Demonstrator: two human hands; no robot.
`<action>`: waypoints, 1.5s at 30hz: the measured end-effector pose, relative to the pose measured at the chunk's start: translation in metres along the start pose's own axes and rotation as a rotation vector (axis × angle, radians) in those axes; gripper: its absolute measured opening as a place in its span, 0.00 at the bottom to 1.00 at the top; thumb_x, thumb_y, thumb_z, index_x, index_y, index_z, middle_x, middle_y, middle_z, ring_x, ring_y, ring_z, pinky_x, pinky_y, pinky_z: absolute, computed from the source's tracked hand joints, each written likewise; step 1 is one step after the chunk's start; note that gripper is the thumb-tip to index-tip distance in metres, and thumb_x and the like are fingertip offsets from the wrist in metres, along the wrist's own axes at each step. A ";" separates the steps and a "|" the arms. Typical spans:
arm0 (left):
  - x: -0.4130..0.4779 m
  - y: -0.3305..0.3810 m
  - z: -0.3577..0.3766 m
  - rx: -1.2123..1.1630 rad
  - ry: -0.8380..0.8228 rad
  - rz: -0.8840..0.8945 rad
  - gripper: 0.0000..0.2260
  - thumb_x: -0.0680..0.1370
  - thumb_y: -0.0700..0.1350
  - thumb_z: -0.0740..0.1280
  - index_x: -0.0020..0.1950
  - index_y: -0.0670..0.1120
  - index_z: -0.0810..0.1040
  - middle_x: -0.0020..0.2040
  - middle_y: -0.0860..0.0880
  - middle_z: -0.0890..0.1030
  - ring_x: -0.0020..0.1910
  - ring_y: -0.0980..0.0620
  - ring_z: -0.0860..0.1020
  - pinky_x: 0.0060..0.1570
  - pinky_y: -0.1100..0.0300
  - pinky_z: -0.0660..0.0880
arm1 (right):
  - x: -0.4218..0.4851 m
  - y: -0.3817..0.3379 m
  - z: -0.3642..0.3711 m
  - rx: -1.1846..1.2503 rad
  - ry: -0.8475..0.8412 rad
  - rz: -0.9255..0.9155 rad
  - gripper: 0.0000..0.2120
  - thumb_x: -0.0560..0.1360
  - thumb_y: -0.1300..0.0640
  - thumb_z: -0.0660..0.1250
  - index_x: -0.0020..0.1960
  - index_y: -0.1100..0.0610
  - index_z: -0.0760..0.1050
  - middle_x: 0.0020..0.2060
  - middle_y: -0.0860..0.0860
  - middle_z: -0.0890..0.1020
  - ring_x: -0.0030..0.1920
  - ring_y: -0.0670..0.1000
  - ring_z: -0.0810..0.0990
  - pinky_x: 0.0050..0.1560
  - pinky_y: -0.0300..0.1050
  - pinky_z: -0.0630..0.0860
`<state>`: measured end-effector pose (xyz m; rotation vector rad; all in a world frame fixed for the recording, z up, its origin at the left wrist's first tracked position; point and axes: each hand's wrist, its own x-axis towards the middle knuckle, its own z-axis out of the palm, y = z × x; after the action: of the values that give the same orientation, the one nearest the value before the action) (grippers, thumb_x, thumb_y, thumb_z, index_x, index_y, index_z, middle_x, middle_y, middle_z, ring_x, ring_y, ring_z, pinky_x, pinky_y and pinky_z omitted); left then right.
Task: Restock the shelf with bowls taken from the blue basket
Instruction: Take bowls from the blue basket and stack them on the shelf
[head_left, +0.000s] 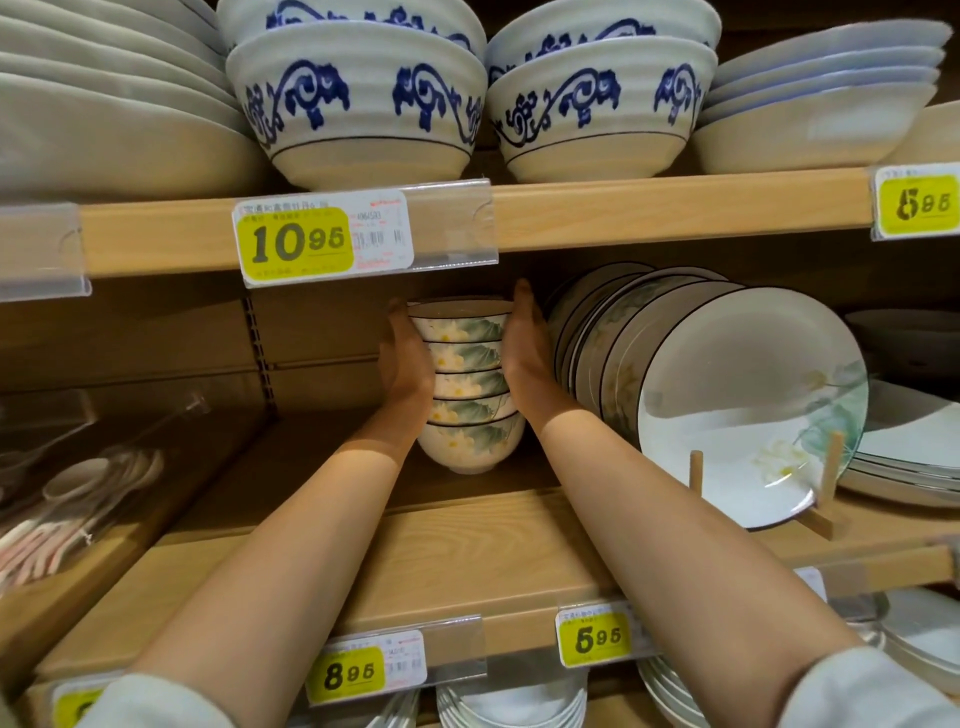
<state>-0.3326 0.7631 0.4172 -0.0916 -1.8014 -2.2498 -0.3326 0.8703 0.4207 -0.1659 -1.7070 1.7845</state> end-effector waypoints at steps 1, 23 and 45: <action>0.001 -0.001 0.000 0.006 0.006 -0.002 0.25 0.79 0.66 0.49 0.63 0.53 0.74 0.62 0.43 0.78 0.61 0.43 0.76 0.66 0.46 0.70 | 0.000 0.000 0.000 -0.001 -0.001 0.003 0.29 0.79 0.35 0.46 0.69 0.50 0.71 0.63 0.55 0.77 0.63 0.57 0.75 0.68 0.56 0.68; 0.001 -0.007 0.002 0.028 0.048 0.036 0.27 0.79 0.64 0.50 0.65 0.49 0.76 0.62 0.43 0.78 0.60 0.43 0.76 0.66 0.45 0.70 | -0.002 -0.004 -0.001 -0.035 -0.005 0.023 0.30 0.77 0.33 0.47 0.68 0.48 0.72 0.62 0.54 0.78 0.62 0.57 0.76 0.67 0.55 0.68; -0.038 0.016 -0.057 -0.086 -0.110 -0.039 0.15 0.83 0.54 0.52 0.60 0.51 0.74 0.63 0.49 0.76 0.59 0.52 0.72 0.57 0.56 0.63 | -0.099 -0.030 -0.030 0.135 0.176 0.117 0.10 0.80 0.50 0.57 0.54 0.52 0.75 0.51 0.54 0.80 0.52 0.55 0.77 0.55 0.51 0.74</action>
<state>-0.2857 0.7109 0.4113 -0.2020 -1.7734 -2.3932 -0.2289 0.8417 0.4101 -0.3593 -1.4752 1.9030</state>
